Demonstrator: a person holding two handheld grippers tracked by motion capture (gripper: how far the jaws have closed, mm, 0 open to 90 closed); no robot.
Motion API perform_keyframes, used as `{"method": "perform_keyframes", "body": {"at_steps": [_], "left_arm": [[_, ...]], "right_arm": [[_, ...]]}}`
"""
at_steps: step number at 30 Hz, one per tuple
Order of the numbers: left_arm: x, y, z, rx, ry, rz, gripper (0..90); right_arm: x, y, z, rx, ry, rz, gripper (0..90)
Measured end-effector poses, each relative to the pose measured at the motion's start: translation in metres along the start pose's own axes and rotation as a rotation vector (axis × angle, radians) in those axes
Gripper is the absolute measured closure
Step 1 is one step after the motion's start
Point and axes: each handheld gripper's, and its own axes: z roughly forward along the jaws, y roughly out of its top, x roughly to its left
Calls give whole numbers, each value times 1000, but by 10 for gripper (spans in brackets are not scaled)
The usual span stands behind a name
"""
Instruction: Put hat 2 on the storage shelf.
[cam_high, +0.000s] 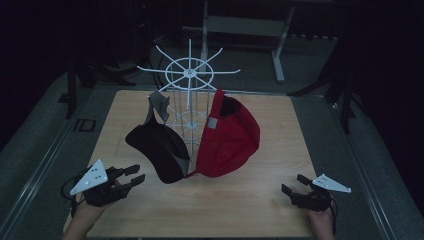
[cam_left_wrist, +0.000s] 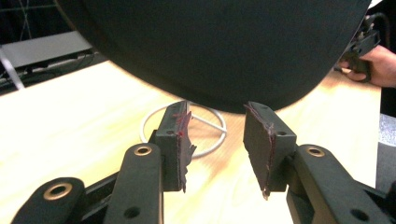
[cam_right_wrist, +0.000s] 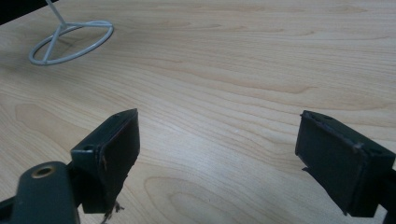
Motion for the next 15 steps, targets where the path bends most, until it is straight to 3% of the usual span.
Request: {"method": "perform_keyframes", "body": {"at_steps": [7, 15], "left_arm": [[-2, -25, 4, 24, -15, -51, 607], [-9, -49, 5, 73, -32, -78, 607]], "right_arm": [[0, 0, 0, -1, -4, -2, 137], [0, 0, -1, -7, 0, 0, 137]]}}
